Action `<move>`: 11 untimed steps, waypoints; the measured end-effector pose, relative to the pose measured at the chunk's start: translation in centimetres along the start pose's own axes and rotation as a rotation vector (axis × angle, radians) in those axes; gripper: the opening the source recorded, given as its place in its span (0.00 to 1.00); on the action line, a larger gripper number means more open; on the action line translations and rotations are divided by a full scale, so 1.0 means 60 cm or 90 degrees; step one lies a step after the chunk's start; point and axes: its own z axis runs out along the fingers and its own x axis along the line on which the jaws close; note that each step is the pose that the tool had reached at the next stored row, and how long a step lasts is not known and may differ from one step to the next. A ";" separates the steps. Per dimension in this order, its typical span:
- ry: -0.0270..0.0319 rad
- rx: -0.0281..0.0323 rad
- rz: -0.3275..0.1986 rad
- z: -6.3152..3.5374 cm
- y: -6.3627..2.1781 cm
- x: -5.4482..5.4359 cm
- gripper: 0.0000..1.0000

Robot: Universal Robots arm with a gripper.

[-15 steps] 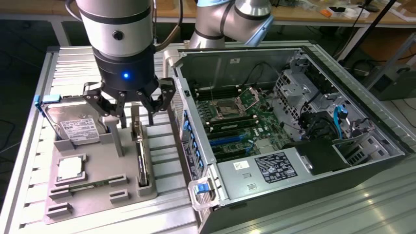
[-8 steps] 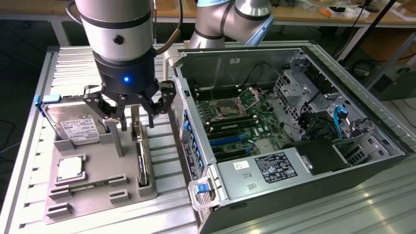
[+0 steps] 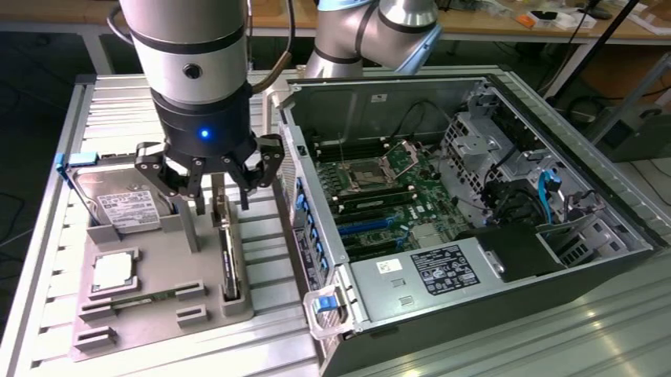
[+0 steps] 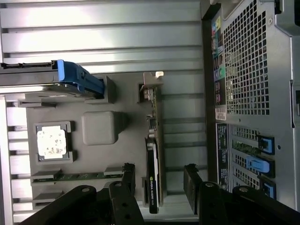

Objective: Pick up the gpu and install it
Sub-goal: 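Pick up the gpu and move the gpu toward the slot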

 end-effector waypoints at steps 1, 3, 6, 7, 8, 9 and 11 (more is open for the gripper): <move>0.0000 0.0000 0.000 0.001 -0.001 0.000 0.54; 0.0001 0.0001 0.000 0.002 -0.002 0.000 0.54; 0.0002 0.0001 0.000 0.003 -0.004 0.000 0.54; 0.0002 0.0000 0.000 0.004 -0.005 0.000 0.54; 0.0003 0.0001 0.000 0.005 -0.006 0.000 0.54; 0.0003 0.0001 0.000 0.005 -0.007 0.000 0.54; 0.0005 0.0000 0.000 0.006 -0.008 0.000 0.54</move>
